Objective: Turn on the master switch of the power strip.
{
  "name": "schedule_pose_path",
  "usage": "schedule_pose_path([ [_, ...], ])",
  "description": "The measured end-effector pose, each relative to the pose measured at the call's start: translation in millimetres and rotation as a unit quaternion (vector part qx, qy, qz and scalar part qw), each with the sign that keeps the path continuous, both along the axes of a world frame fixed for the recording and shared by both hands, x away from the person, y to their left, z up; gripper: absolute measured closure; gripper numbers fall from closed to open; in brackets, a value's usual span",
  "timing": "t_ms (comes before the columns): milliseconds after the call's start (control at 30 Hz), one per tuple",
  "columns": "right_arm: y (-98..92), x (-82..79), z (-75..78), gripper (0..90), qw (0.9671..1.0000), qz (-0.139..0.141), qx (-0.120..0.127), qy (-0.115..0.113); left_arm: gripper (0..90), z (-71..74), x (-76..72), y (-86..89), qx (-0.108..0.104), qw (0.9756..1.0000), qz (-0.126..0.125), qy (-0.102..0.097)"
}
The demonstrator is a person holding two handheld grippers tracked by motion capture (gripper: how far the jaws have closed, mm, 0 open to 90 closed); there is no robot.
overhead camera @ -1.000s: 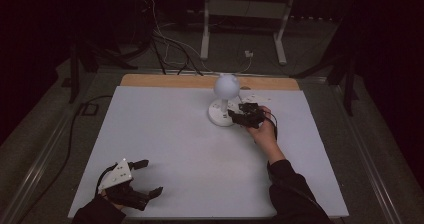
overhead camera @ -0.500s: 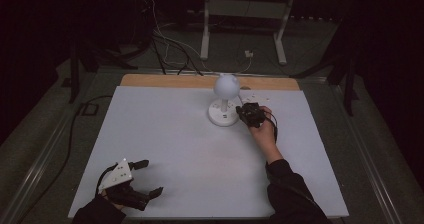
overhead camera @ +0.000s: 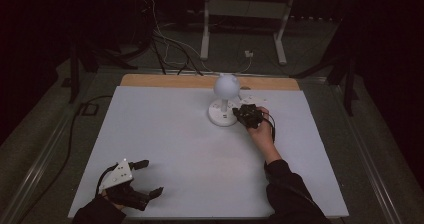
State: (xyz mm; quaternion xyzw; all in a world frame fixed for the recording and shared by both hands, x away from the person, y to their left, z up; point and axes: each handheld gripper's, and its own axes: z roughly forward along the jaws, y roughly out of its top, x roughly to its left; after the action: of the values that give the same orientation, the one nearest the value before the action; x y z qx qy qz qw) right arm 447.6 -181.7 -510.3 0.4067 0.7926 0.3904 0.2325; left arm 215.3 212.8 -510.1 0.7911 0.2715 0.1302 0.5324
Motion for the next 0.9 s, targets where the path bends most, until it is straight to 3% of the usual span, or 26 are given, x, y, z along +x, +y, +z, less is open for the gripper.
schedule_pose_path([
  [167, 0.3, -0.2, -1.4, 89.9, 1.0000, -0.001, 0.007, 0.004, 0.1, -0.2, 0.2, -0.2, 0.000, 1.0000, 0.001, 0.001],
  [300, 3.0, -2.9, -3.6, 89.9, 0.9998, 0.000, -0.009, -0.015, 0.1, -0.2, 0.0, -0.6, 0.001, 1.0000, 0.001, 0.000],
  [467, 0.6, 0.0, -1.4, 89.9, 1.0000, 0.003, 0.000, 0.004, 0.1, -0.4, 0.1, -0.9, 0.001, 1.0000, 0.001, 0.001],
  [900, 10.9, -3.6, -1.0, 90.0, 0.9986, -0.004, -0.052, -0.014, 0.1, -0.6, 0.3, -1.4, 0.002, 1.0000, 0.000, 0.001],
])
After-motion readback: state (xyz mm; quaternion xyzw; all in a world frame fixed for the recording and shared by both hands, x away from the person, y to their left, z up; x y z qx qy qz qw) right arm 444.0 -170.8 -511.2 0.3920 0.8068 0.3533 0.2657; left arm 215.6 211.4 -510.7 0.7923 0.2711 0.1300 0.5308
